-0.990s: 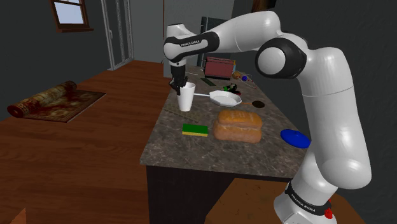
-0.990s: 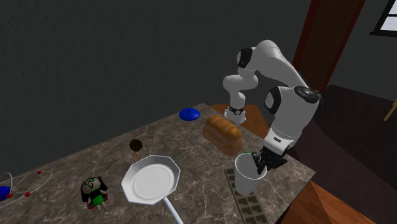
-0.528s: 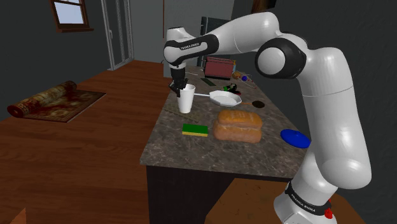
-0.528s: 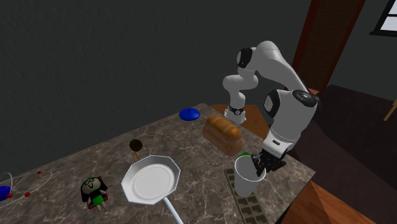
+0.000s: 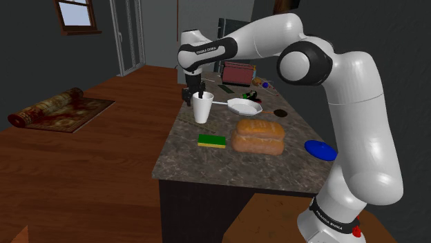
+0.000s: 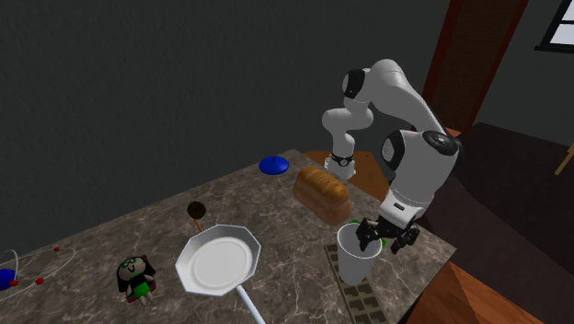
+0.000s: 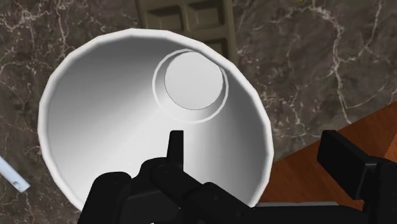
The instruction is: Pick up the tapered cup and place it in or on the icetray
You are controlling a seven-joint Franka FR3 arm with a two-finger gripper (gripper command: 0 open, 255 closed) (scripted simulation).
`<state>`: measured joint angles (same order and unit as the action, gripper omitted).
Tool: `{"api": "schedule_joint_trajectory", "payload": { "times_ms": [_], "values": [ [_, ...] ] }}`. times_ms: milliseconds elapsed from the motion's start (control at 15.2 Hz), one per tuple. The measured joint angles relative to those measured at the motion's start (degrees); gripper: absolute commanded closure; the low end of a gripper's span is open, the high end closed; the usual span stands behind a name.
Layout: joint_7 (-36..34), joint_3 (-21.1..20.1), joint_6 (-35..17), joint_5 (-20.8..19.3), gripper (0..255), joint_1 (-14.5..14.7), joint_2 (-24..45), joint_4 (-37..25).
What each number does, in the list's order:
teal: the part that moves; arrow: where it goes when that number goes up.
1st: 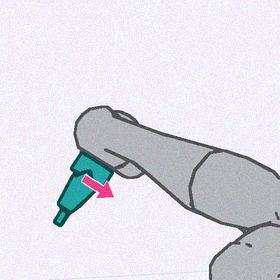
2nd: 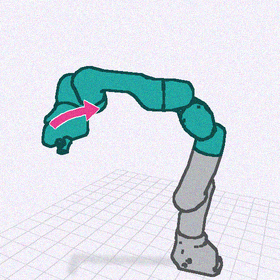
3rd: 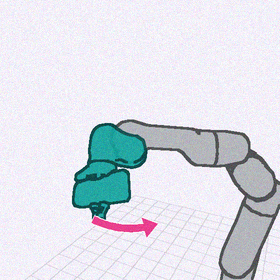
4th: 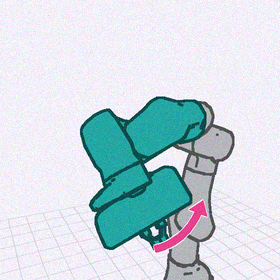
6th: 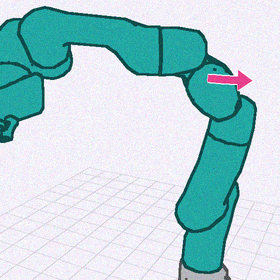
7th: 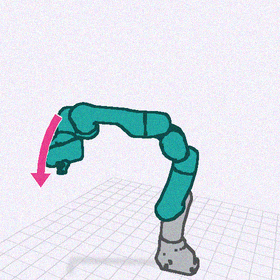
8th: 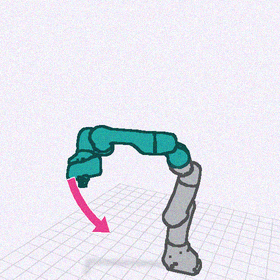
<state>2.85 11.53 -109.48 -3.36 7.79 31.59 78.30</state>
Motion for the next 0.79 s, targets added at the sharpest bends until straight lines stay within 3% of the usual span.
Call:
{"api": "schedule_joint_trajectory", "payload": {
  "times_ms": [396,792],
  "values": [
    [0.03,-0.02,5.84,-0.07,0,0.37,-0.87,-5.04],
    [0.07,-0.03,6.84,-0.02,0,0.35,-0.68,-6.13]
  ]
}}
